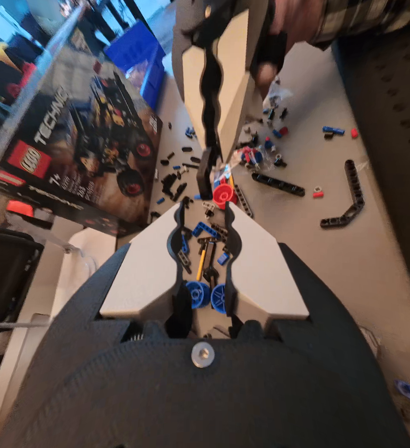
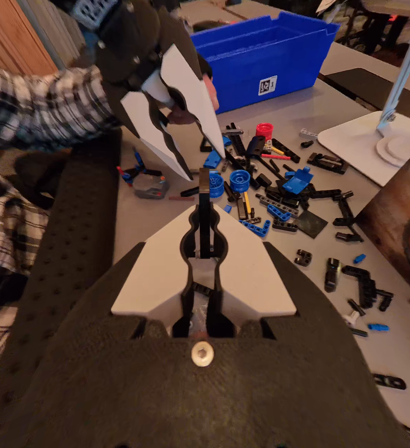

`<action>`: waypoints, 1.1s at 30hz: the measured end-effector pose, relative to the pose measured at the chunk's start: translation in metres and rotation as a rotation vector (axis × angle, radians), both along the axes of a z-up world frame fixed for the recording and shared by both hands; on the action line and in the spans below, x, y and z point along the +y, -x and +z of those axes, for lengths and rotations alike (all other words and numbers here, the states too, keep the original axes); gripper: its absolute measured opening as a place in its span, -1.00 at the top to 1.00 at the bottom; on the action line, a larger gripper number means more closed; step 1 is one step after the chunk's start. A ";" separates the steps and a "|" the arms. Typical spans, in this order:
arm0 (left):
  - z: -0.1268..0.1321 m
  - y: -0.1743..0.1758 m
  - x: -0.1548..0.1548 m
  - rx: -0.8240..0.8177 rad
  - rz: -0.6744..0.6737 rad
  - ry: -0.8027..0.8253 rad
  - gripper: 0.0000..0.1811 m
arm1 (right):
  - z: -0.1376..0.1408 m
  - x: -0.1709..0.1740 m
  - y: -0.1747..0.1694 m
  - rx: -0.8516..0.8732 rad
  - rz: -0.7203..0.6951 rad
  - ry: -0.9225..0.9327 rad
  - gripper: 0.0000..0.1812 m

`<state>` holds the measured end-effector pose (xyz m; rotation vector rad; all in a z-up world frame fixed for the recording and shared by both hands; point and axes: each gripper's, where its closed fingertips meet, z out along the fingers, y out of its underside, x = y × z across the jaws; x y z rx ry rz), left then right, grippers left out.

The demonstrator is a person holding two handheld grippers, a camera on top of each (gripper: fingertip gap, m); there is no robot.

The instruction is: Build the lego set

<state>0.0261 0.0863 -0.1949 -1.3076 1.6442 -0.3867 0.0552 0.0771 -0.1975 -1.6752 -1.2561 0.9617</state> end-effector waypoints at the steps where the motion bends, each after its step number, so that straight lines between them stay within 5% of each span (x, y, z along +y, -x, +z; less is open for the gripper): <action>1: 0.004 -0.004 -0.004 -0.008 -0.010 -0.024 0.66 | 0.000 -0.001 0.003 -0.014 -0.004 -0.016 0.94; 6: 0.008 -0.008 0.008 0.027 0.065 -0.189 0.87 | 0.012 0.000 0.015 0.037 -0.039 0.009 0.94; 11: 0.018 -0.006 0.016 -0.046 0.113 -0.188 0.93 | 0.022 -0.002 0.022 0.111 -0.039 0.059 0.91; 19: 0.039 0.004 0.028 -0.257 0.142 0.018 0.93 | 0.063 0.002 0.004 0.336 -0.047 0.055 0.65; 24: 0.052 0.011 0.030 -0.393 0.088 0.200 0.92 | 0.089 0.012 -0.023 0.465 -0.094 0.012 0.69; 33: 0.052 0.003 -0.017 -0.391 -0.223 0.471 0.91 | 0.073 -0.012 0.002 0.122 0.018 -0.403 0.85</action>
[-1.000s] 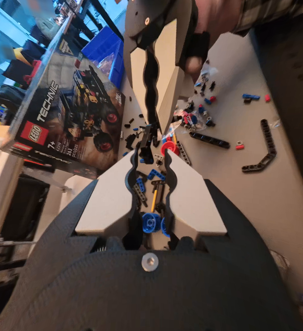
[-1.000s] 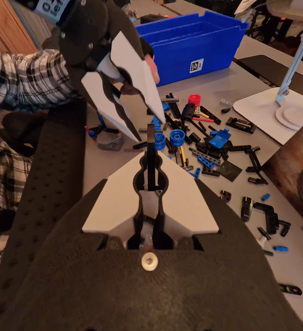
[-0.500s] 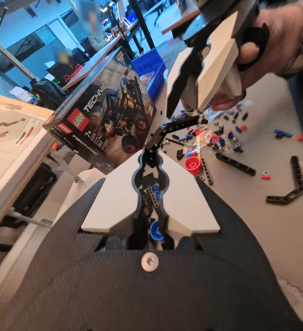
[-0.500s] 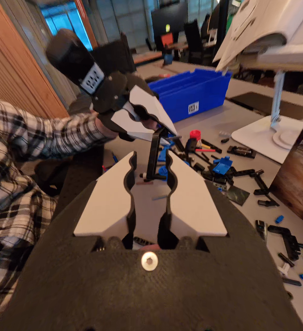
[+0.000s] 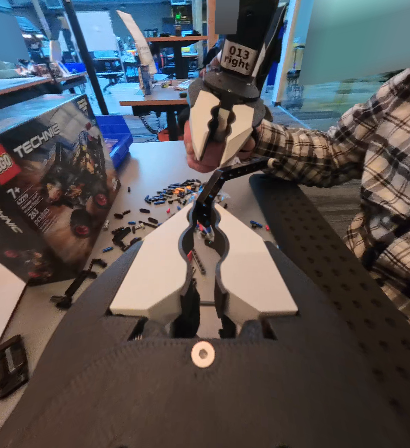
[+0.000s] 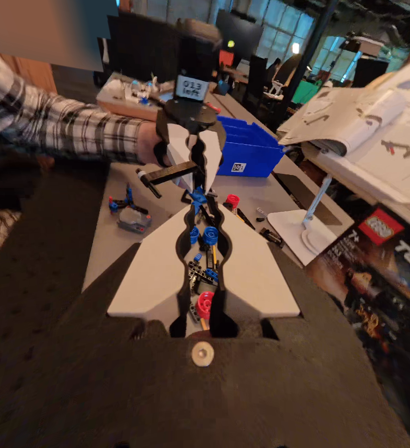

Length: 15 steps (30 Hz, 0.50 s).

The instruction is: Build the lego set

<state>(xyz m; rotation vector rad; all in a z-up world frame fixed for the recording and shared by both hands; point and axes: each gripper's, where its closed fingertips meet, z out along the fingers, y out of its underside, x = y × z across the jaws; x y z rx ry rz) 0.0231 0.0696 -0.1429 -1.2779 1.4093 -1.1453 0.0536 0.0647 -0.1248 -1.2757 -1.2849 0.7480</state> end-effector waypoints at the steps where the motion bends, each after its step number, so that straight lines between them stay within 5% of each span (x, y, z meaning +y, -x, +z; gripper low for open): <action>1: 0.001 0.000 -0.002 -0.006 -0.014 0.002 0.92 | 0.003 -0.004 0.004 -0.010 0.016 -0.028 0.86; 15: 0.007 -0.002 -0.023 -0.090 -0.170 0.137 0.92 | 0.016 -0.035 0.045 -0.021 0.112 -0.256 0.75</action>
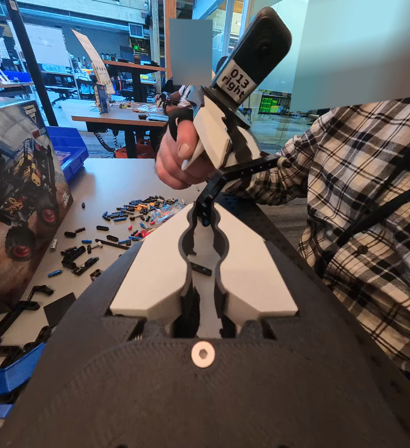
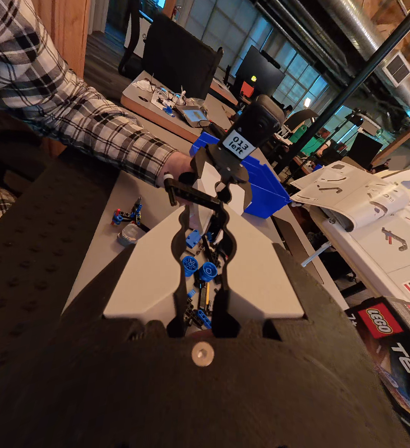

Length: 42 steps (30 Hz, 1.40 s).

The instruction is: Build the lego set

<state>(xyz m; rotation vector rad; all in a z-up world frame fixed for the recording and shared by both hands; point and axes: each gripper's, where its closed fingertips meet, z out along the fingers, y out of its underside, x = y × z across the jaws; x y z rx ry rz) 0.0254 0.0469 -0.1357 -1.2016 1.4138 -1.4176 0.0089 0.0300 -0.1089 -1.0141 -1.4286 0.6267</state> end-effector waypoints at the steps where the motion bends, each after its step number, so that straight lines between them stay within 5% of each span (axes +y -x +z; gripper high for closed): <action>1: 0.000 0.000 -0.001 -0.001 -0.009 0.009 0.92 | 0.000 0.000 0.000 0.005 -0.005 -0.008 0.75; 10: 0.000 0.000 0.005 -0.014 0.013 0.032 0.92 | 0.001 0.007 0.002 0.029 -0.063 -0.063 0.75; 24: -0.002 0.011 0.058 -0.017 0.311 -0.028 0.92 | -0.008 0.039 -0.020 0.100 -0.162 0.041 0.72; 42: -0.009 0.019 0.087 0.058 0.532 -0.204 0.92 | -0.023 0.066 -0.037 0.099 -0.254 0.127 0.65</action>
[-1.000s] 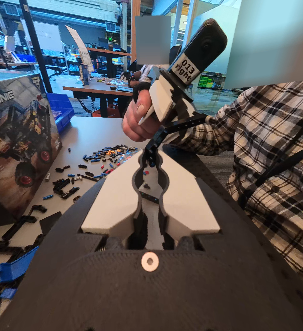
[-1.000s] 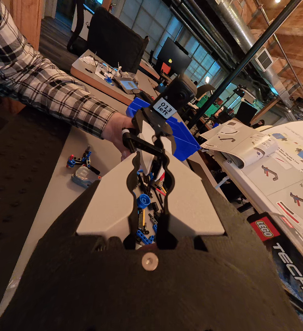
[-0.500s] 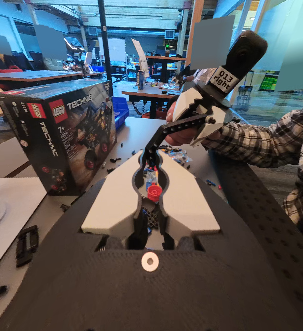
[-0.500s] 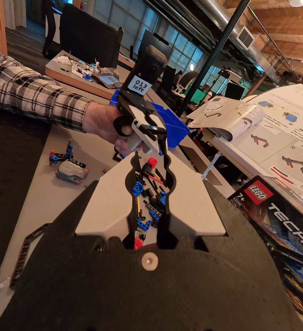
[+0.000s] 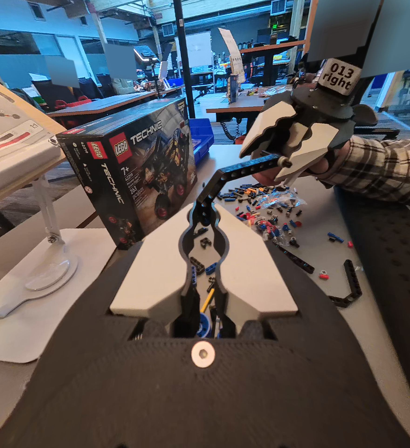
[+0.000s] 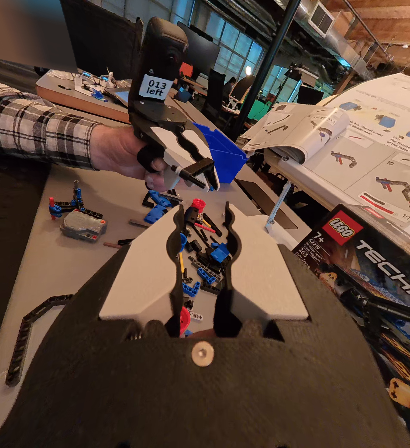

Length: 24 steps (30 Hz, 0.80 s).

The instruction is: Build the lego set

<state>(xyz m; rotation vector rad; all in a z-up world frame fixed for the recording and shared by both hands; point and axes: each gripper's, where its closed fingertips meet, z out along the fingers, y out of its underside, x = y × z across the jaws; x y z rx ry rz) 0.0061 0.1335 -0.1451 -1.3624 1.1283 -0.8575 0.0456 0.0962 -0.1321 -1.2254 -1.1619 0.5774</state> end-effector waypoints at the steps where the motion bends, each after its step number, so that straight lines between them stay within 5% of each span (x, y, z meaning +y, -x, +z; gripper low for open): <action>1: 0.000 0.000 0.001 0.003 0.010 -0.009 0.92 | 0.000 0.000 0.000 0.001 -0.001 0.001 0.64; 14: -0.005 0.007 0.021 0.147 0.211 -0.155 0.93 | 0.002 0.003 -0.003 0.026 -0.005 0.036 0.60; 24: -0.010 -0.008 0.010 0.388 0.299 -0.446 0.92 | -0.010 0.006 0.020 -0.033 -0.067 0.186 0.61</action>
